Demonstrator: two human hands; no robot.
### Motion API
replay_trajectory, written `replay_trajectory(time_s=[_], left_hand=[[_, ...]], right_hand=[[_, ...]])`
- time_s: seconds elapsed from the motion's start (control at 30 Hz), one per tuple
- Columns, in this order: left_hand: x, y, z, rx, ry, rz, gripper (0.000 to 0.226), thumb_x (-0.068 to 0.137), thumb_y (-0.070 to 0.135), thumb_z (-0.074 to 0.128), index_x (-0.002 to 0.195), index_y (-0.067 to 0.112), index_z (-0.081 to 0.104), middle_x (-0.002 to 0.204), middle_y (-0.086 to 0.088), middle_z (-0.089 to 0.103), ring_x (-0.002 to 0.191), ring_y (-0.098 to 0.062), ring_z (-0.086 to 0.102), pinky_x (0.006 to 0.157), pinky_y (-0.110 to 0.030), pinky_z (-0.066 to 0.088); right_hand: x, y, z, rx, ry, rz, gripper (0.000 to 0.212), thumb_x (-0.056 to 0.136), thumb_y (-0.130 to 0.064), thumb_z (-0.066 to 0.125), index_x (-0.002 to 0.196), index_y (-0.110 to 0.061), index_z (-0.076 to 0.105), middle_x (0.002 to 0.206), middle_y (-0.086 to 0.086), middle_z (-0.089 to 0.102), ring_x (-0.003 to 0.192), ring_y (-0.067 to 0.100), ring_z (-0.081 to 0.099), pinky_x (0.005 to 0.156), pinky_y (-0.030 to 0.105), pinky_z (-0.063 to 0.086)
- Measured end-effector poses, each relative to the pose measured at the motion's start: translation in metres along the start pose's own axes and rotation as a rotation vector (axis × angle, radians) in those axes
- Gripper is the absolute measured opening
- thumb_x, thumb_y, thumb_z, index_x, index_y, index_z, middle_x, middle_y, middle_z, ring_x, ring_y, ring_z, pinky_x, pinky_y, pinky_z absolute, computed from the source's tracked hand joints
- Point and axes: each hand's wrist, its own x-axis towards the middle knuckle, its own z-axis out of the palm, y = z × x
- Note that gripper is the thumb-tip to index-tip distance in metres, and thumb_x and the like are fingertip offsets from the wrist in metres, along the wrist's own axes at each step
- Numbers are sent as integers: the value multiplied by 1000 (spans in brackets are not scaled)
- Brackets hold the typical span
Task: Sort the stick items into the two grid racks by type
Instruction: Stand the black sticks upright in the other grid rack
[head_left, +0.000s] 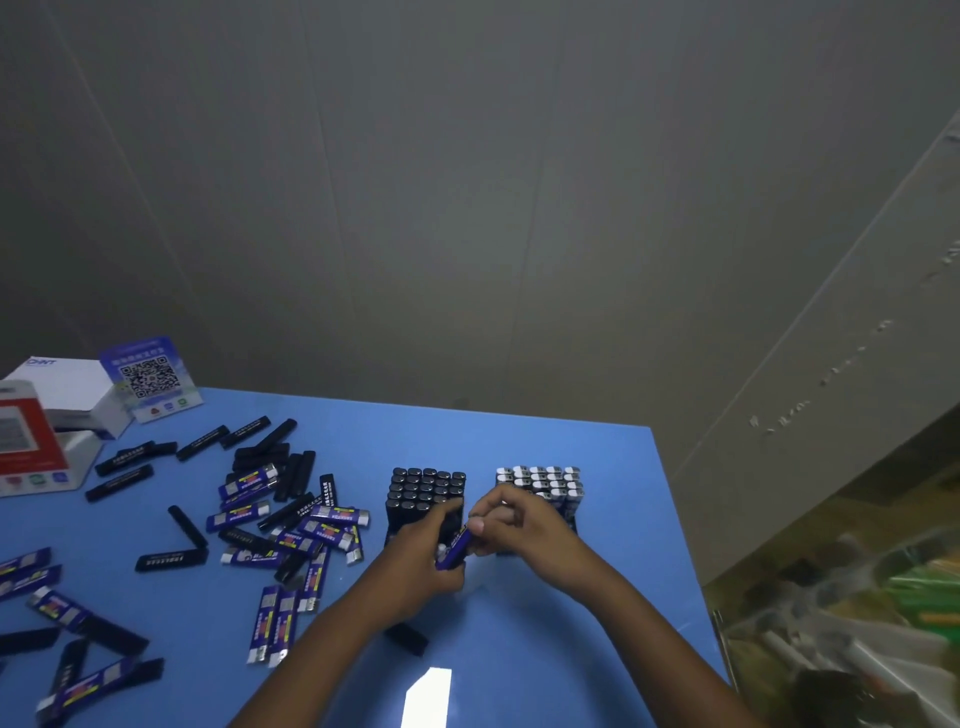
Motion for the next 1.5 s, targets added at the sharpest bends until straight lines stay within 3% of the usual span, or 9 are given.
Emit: replay_trajectory(time_s=[0.2,0.37,0.57,0.73,0.9,1.07,1.27,1.37,1.5], left_hand=[[7,25,26,10,9,-5,73,80,17,71,144,26,37,112,2,62,91,-11,64,79,-17,51],[10,48,54,-24,-9,18,64,83,13,68,139,28,42,88,7,63,66,4,56,66,-13,47],[14,61,83,0,35,-20,66,84,20,70,142,28,39,95,4,65,69,4,58,67,-11,46],[14,67,93,26,40,-33,68,83,19,69,143,27,38,94,8,63,70,6,58,66,-11,46],[11,67,93,0,42,-82,66,88,16,66,146,26,35,91,6,61,73,0,57,68,-8,44],[10,59,84,-27,60,-99,66,87,15,66,145,27,36,93,-2,63,75,-3,57,72,-13,47],[13,47,70,-73,70,-105,63,86,12,65,139,35,39,96,-9,63,85,-14,62,89,-32,52],[14,46,65,-99,65,-96,63,86,7,64,130,43,37,90,0,62,81,-4,59,88,-25,51],[15,41,56,-91,66,-107,65,87,6,65,139,32,38,100,6,62,85,2,60,81,-8,45]], right_hand=[[-19,3,-35,32,-28,13,9,100,-15,60,99,-7,57,100,25,73,92,32,72,89,43,58],[-35,3,-68,73,-52,20,12,104,-20,52,100,-9,51,101,25,73,93,38,73,82,39,60],[-47,8,-95,27,-27,-30,12,101,-18,57,99,-7,55,104,26,68,86,24,70,79,35,58],[-53,11,-104,80,104,-67,9,99,-7,57,101,-3,65,85,12,67,73,21,62,70,29,53],[-49,8,-115,176,202,-46,14,97,-6,60,100,-5,74,95,7,75,86,16,70,74,25,55],[-43,12,-124,116,307,0,12,85,-13,77,86,-3,70,85,8,77,75,14,66,64,23,46],[-36,22,-118,211,325,109,20,82,-4,79,76,-3,59,78,17,71,76,22,70,70,26,58],[-33,21,-113,329,234,155,17,83,1,76,93,-1,62,93,21,73,79,23,71,73,25,58],[-28,19,-104,367,51,138,46,88,4,70,130,-10,58,115,25,69,96,27,69,80,27,56]])
